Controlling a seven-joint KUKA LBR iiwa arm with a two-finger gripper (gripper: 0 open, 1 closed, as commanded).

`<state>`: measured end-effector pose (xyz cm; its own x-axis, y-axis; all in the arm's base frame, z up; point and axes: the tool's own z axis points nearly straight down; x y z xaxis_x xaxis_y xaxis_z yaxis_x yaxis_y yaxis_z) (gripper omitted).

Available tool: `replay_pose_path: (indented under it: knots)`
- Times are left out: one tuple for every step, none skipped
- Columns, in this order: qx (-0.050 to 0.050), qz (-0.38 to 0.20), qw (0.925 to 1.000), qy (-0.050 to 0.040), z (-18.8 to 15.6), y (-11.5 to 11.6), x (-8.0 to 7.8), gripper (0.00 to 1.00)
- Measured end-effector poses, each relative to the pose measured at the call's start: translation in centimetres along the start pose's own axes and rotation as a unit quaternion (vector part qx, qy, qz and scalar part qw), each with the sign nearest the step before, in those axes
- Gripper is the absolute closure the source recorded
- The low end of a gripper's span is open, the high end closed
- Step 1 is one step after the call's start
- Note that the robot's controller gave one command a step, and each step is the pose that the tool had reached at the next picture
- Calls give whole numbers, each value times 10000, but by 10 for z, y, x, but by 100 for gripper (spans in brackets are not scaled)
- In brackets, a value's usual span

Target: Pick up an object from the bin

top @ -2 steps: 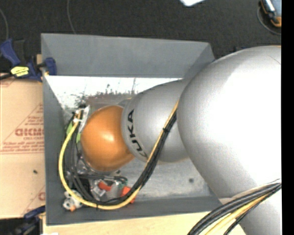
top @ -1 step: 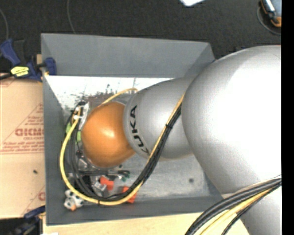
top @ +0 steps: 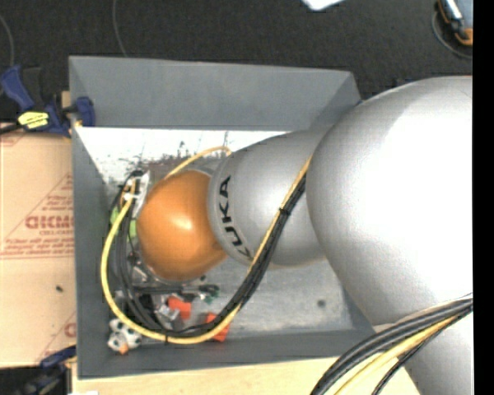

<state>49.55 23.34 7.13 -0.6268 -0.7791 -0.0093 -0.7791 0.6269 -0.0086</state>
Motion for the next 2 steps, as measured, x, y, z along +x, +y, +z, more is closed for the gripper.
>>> replay_pose_path:
  knots:
    - [2,-45,10000,-3,-1,0,0,100]
    - [-3,5,10000,-19,-6,0,0,100]
